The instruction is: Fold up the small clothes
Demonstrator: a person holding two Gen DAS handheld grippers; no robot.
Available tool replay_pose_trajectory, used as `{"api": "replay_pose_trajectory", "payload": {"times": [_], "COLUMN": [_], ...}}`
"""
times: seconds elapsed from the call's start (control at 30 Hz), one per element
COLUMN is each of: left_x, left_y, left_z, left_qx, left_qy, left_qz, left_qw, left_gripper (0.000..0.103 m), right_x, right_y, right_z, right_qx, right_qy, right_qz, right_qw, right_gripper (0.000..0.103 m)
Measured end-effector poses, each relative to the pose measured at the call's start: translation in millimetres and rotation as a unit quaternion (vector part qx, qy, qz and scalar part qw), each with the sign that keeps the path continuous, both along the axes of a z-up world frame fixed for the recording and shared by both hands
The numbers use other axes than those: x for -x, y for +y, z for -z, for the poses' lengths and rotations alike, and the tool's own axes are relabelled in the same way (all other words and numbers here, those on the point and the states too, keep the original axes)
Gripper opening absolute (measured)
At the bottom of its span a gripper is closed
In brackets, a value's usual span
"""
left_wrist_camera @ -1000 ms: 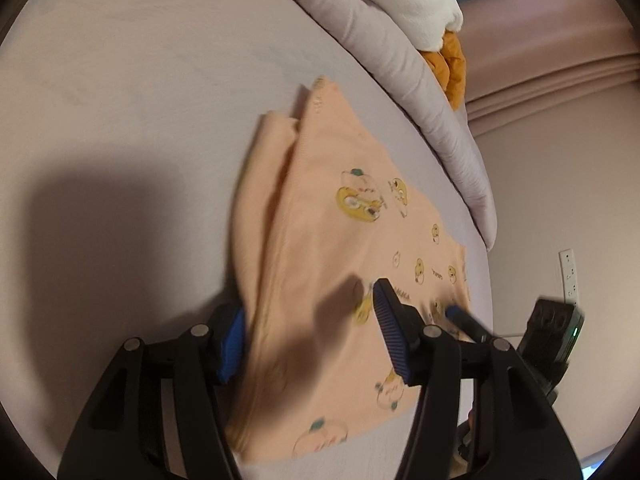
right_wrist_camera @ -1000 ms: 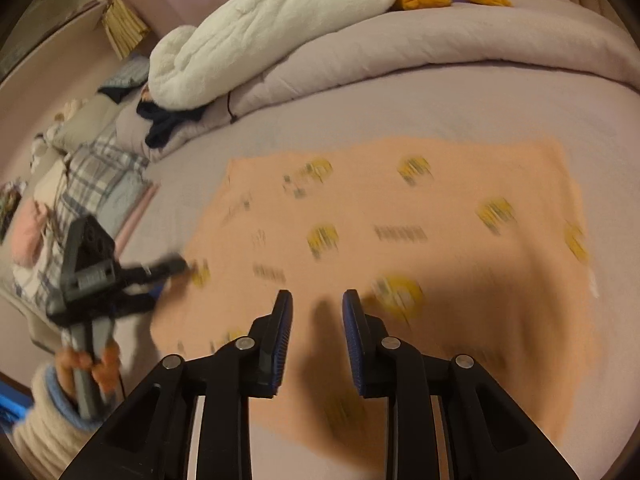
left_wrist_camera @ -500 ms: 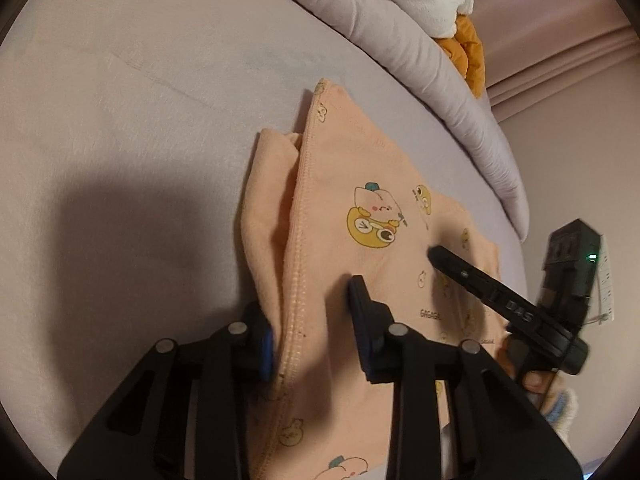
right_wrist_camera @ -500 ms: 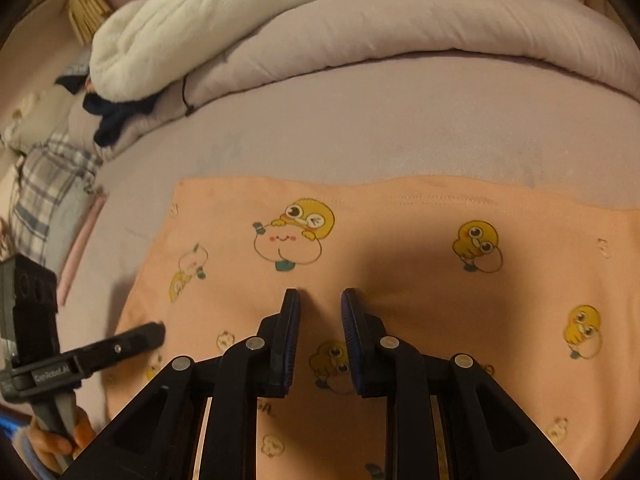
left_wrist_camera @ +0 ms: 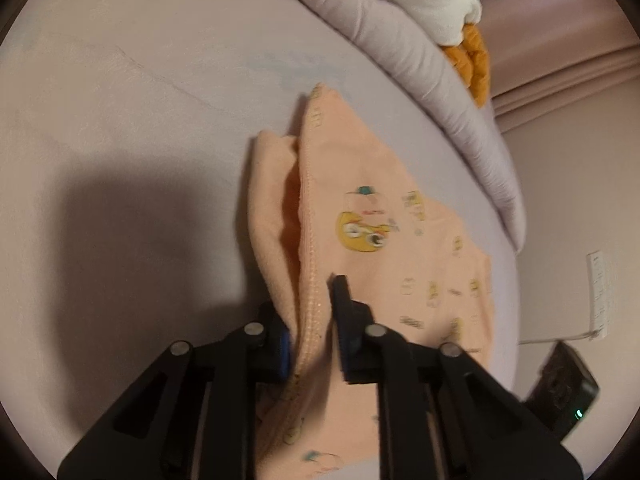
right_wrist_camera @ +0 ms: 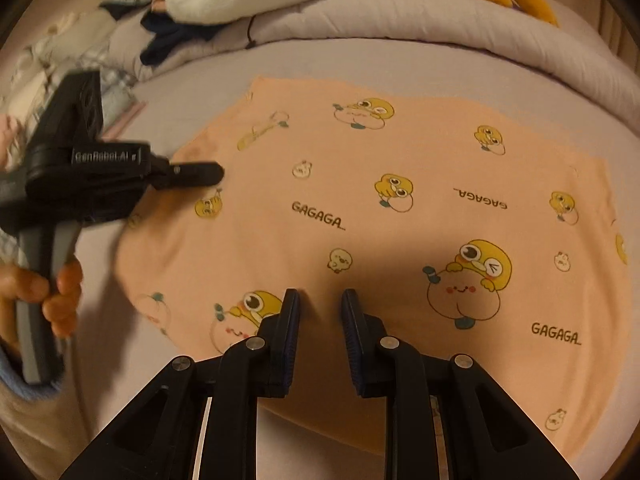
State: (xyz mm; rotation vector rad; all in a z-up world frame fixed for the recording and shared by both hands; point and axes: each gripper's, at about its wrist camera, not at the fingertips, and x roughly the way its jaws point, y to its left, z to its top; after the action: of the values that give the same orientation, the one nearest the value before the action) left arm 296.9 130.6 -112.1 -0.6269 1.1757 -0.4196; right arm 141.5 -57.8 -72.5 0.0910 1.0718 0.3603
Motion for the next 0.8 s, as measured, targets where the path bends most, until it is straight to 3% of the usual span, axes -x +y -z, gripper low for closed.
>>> {"api": "replay_pose_trajectory", "payload": {"times": [0.1,0.17,0.33,0.47,0.53,0.57,0.63,0.7,0.8], "left_x": [6.9,10.0,15.7,23.7,28.0,31.9,38.8,42.8,43.9], "left_y": [-10.0,-22.8,-72.7,-122.4,-147.1,-160.6,-183.8,-195.0,-190.4], "left_z": [-19.3,-35.7,-65.5,-66.9,-65.7,-63.5,-55.2,-46.9,-37.7], "left_qx": [0.014,0.009,-0.019,-0.038,-0.061,-0.067,-0.071,-0.083,-0.069], "left_qy": [-0.025,-0.042,-0.079,-0.087,-0.097,-0.097,-0.09,-0.085,-0.072], "left_qz": [0.016,0.032,0.082,0.125,0.149,0.167,0.197,0.213,0.219], "left_qw": [0.9995,0.9986,0.9933,0.9876,0.9822,0.9789,0.9738,0.9698,0.9707], "left_gripper": [0.012,0.007,0.009,0.011,0.011,0.011,0.015,0.022,0.023], "right_x": [-0.9,0.7,0.1,9.3,8.9,7.3,3.5,-5.0,-9.4], "right_y": [-39.8,-68.0,-118.1,-141.0,-151.6,-155.6,-163.2,-162.2,-163.5], "right_z": [-1.6,-1.3,2.2,6.5,10.9,14.9,23.8,31.4,43.7], "right_qx": [-0.114,-0.175,-0.293,-0.361,-0.399,-0.417,-0.445,-0.462,-0.471], "right_qy": [0.016,0.014,0.019,0.017,0.024,0.031,0.038,0.048,0.07], "right_qz": [0.035,0.071,0.12,0.143,0.156,0.166,0.192,0.201,0.206], "right_qw": [0.993,0.982,0.948,0.922,0.903,0.893,0.874,0.862,0.855], "right_gripper": [0.025,0.026,0.033,0.036,0.055,0.06,0.061,0.062,0.062]}}
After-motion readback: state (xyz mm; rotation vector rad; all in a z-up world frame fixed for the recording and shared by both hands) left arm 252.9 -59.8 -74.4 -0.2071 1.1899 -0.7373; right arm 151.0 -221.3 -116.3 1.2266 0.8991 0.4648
